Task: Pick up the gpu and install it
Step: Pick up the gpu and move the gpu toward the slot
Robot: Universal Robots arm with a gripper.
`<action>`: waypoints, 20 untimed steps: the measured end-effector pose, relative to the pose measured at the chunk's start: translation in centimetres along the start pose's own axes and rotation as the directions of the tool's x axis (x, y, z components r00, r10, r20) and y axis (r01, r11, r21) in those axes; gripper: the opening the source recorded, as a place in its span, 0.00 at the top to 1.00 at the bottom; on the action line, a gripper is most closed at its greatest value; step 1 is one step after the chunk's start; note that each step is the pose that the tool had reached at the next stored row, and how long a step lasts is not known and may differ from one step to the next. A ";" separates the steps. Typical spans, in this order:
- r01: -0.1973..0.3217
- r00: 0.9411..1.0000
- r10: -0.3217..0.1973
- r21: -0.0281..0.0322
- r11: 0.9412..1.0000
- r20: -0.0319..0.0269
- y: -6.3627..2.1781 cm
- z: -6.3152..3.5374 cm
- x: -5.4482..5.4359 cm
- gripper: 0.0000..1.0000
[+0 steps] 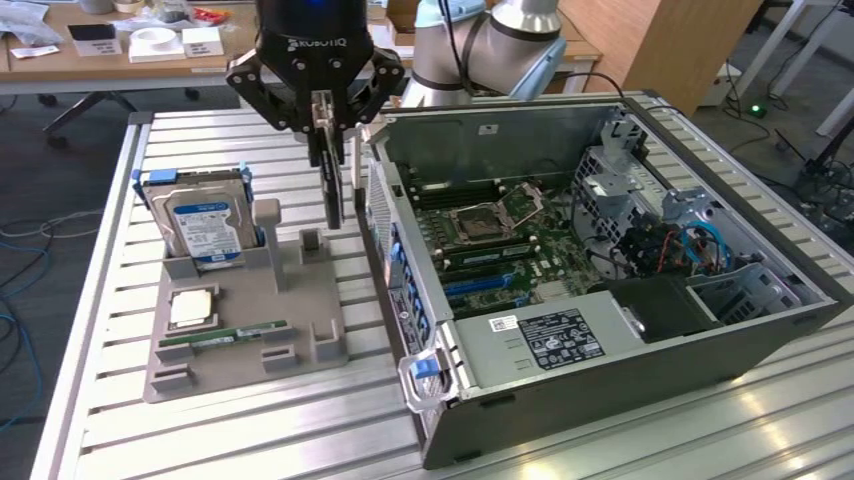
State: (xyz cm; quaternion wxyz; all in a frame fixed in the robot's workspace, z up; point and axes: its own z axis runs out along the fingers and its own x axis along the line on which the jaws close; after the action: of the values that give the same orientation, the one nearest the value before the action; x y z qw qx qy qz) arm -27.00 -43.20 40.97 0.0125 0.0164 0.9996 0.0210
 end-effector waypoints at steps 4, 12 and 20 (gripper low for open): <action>0.000 1.000 0.000 0.000 1.000 0.000 0.03 0.02 -0.8 0.74; 0.000 1.000 0.000 -0.001 1.000 0.000 0.09 0.05 -2.8 0.74; 0.000 1.000 0.000 -0.001 1.000 0.000 0.15 0.08 -4.6 0.74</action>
State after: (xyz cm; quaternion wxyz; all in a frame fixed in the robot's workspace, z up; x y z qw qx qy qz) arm -22.37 -43.20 41.01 0.0125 0.0165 0.9996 0.0215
